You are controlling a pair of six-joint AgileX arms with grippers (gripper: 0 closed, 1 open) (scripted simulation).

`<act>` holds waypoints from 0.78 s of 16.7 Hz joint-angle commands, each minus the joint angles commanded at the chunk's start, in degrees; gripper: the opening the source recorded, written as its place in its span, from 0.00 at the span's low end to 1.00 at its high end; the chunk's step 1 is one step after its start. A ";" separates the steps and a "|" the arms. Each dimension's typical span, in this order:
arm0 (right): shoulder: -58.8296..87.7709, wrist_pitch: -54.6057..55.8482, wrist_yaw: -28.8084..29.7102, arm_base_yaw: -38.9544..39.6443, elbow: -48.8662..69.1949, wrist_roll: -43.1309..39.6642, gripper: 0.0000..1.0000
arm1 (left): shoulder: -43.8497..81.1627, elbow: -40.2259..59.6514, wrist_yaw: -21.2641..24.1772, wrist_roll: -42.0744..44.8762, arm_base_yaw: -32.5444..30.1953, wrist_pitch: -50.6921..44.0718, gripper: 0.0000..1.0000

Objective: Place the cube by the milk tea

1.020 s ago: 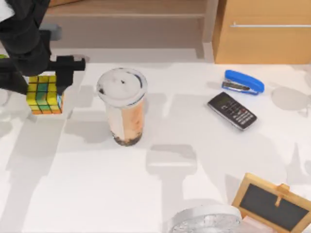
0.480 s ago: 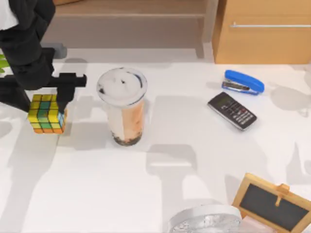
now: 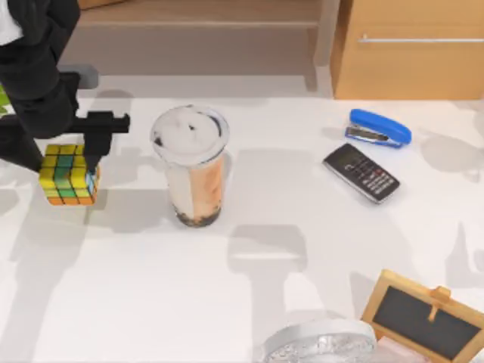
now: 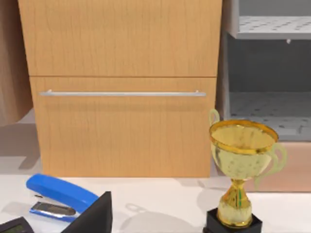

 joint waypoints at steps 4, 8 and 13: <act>0.00 0.00 0.00 0.00 0.00 0.00 1.00 | -0.44 0.14 -0.11 0.02 0.52 0.92 0.00; 0.00 0.00 0.00 0.00 0.00 0.00 1.00 | -0.77 -0.14 0.02 0.00 0.54 1.95 0.00; 0.00 0.00 0.00 0.00 0.00 0.00 1.00 | -0.01 -1.42 0.37 -0.01 -0.24 3.06 0.00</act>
